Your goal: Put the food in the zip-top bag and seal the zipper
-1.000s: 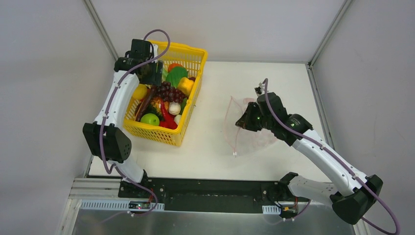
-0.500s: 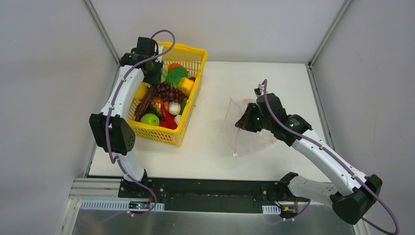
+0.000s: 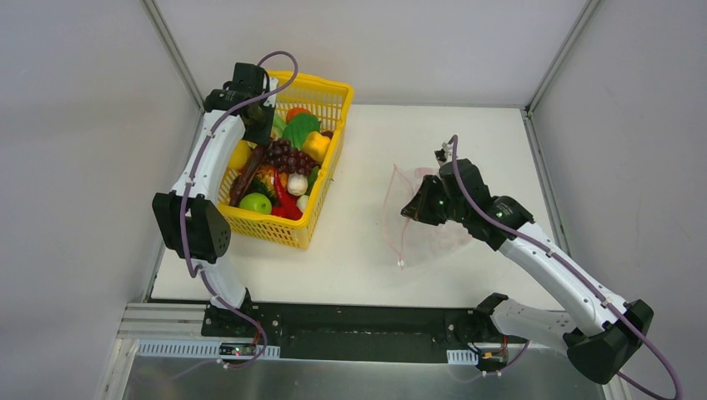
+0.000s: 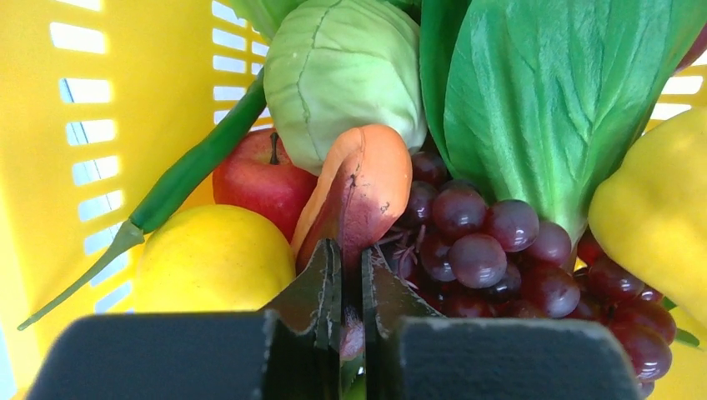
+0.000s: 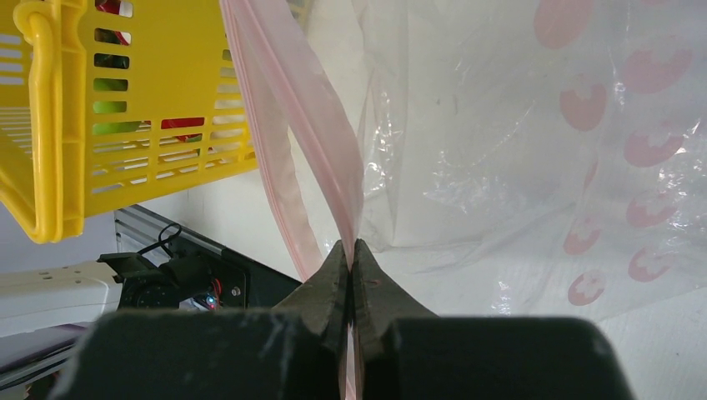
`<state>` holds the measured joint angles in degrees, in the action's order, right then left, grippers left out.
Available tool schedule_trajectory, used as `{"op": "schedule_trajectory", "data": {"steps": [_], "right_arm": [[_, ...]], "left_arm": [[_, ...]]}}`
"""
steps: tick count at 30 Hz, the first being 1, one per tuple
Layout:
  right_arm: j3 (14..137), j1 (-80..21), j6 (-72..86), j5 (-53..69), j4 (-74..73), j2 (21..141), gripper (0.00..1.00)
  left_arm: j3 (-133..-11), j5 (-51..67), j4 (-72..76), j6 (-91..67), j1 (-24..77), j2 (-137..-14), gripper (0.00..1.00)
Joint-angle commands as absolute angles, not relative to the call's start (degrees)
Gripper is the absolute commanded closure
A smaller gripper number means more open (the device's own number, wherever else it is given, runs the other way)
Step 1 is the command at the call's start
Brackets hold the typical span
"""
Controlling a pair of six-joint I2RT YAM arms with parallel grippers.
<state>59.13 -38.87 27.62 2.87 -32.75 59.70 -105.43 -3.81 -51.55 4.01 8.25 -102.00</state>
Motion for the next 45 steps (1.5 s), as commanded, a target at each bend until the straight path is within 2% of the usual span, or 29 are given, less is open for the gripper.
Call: {"op": "schedule_trajectory", "data": {"steps": [1,8,17,26,32,37,45], "right_arm": [[58.8,-38.7,28.0,3.2,-30.6,58.7,0.99],[57.8,-38.7,29.1,1.8,-29.3,57.6,1.00],[56.0,-38.7,30.3,0.4,-27.5,55.3,1.00],[55.0,-38.7,31.9,0.4,-25.5,54.6,1.00],[54.8,-38.7,32.8,1.2,-24.3,55.2,1.00],[52.7,-38.7,37.4,1.1,-20.3,54.4,1.00],[50.2,-38.7,43.8,0.6,-15.5,52.3,1.00]], "left_arm": [[-105.3,-0.7,-52.6,2.7,8.1,-99.4,1.00],[-102.5,-0.1,-48.6,0.3,8.0,-87.1,1.00],[-98.4,8.4,-42.1,-5.7,8.0,-71.6,1.00],[-83.6,25.1,-18.3,-20.8,8.1,-51.3,1.00],[-75.6,30.4,-2.1,-35.5,8.1,-45.1,1.00],[-60.0,24.3,19.1,-53.9,9.3,-39.4,1.00],[-49.9,8.0,22.0,-51.5,22.9,-34.7,1.00]]}}
